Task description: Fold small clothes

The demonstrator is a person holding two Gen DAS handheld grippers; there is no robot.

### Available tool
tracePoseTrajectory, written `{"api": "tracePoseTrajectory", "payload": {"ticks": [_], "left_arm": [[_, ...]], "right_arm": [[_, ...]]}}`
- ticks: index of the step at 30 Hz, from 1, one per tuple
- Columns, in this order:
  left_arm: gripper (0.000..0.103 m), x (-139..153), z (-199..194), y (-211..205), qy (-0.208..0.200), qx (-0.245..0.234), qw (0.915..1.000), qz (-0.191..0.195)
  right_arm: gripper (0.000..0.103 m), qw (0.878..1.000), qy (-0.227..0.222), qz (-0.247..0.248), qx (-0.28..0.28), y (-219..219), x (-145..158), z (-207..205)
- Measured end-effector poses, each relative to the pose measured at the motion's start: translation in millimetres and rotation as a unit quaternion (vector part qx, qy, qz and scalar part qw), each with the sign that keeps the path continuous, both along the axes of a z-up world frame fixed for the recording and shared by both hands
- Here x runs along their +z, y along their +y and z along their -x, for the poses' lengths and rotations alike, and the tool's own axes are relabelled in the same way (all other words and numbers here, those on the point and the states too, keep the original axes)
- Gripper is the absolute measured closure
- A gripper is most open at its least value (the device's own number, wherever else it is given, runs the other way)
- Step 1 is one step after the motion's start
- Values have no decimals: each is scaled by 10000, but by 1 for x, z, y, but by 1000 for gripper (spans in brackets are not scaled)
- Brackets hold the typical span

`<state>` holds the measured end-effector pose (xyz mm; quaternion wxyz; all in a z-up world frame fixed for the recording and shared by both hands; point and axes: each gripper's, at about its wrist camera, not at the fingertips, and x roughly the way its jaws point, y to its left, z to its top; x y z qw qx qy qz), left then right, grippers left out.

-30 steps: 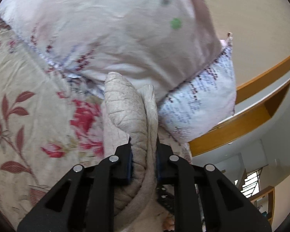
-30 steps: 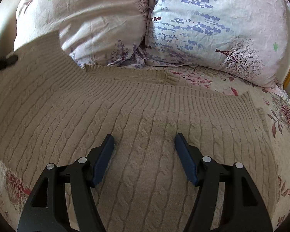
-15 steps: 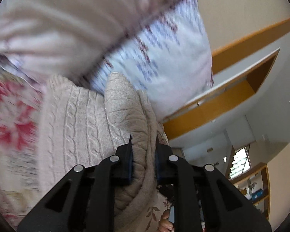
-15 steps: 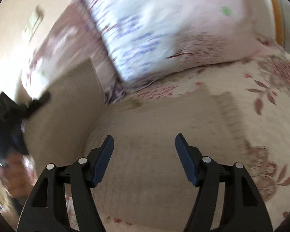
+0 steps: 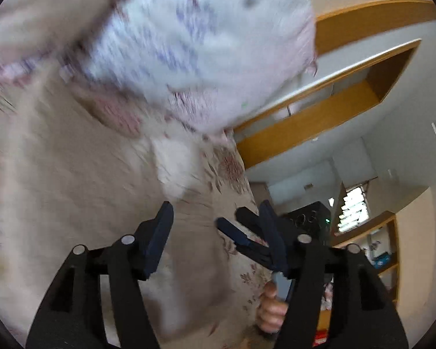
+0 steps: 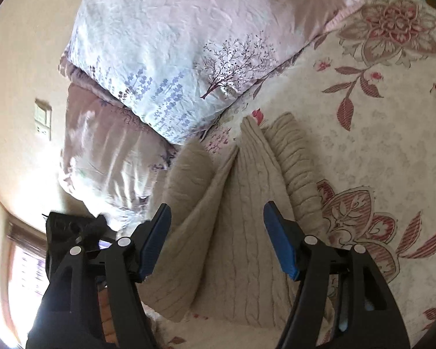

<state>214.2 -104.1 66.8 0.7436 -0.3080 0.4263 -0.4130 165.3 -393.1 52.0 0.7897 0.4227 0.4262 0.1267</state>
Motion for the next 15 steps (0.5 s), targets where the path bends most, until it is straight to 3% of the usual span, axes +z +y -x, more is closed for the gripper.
{"api": "tracePoseTrajectory", "payload": {"ticks": [1, 4, 7, 10, 12, 15], "left_arm": [[33, 4, 5, 18, -110, 274, 9994, -193], [32, 0, 10, 56, -162, 983, 9908, -914], [32, -19, 11, 81, 60, 1232, 9884, -888], [32, -36, 10, 91, 257, 1235, 9887, -805], [32, -41, 10, 88, 172, 1129, 9903, -789], [32, -42, 13, 80, -95, 885, 9928, -797]], "right_arm": [[35, 9999, 0, -104, 63, 0, 0, -2], [35, 9981, 202, -447, 365, 8, -5, -13], [35, 9973, 621, 3, 382, 19, -11, -26], [36, 9956, 826, -70, 437, 25, -20, -32], [37, 9960, 735, -47, 504, 28, -19, -33], [47, 9955, 763, -12, 565, 33, -20, -40]]}}
